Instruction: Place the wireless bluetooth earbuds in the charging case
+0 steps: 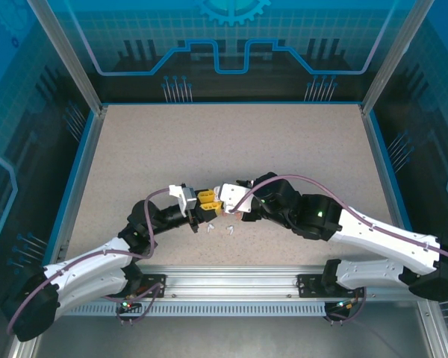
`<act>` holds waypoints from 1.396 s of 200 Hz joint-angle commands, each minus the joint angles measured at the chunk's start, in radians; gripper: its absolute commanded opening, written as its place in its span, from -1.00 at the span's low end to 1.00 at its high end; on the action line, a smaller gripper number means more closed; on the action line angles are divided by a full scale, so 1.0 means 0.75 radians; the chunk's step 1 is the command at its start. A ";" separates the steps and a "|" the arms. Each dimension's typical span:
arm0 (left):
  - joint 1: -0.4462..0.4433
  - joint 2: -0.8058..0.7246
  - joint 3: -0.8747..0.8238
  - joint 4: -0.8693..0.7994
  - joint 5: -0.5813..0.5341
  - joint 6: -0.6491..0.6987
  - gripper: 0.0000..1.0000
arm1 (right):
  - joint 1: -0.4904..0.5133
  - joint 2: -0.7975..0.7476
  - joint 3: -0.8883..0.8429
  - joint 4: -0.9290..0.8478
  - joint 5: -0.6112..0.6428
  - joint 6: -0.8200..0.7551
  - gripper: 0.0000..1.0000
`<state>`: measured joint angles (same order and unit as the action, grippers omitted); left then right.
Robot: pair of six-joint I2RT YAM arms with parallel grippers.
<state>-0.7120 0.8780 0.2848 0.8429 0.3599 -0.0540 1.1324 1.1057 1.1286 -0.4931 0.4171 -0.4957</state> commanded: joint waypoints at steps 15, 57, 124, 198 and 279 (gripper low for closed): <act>-0.012 0.000 0.038 0.051 0.019 -0.018 -1.00 | 0.024 0.023 0.043 -0.009 -0.007 -0.004 -0.62; -0.012 0.001 0.038 0.053 0.017 -0.017 -1.00 | 0.024 0.027 0.062 -0.065 -0.078 0.038 -0.55; -0.016 0.008 0.032 0.076 0.017 -0.025 -1.00 | -0.002 0.030 0.138 -0.137 -0.215 0.102 -0.34; -0.016 0.014 0.023 0.125 0.008 -0.044 -1.00 | -0.202 -0.095 0.237 -0.153 -0.430 0.363 0.36; -0.022 0.018 0.052 0.186 0.020 -0.073 -1.00 | -0.631 -0.238 -0.127 0.198 -1.227 0.911 1.00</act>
<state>-0.7177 0.8902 0.2852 0.9150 0.3634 -0.0811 0.6922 0.9077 1.0885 -0.4690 -0.2768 0.0124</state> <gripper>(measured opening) 0.217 0.998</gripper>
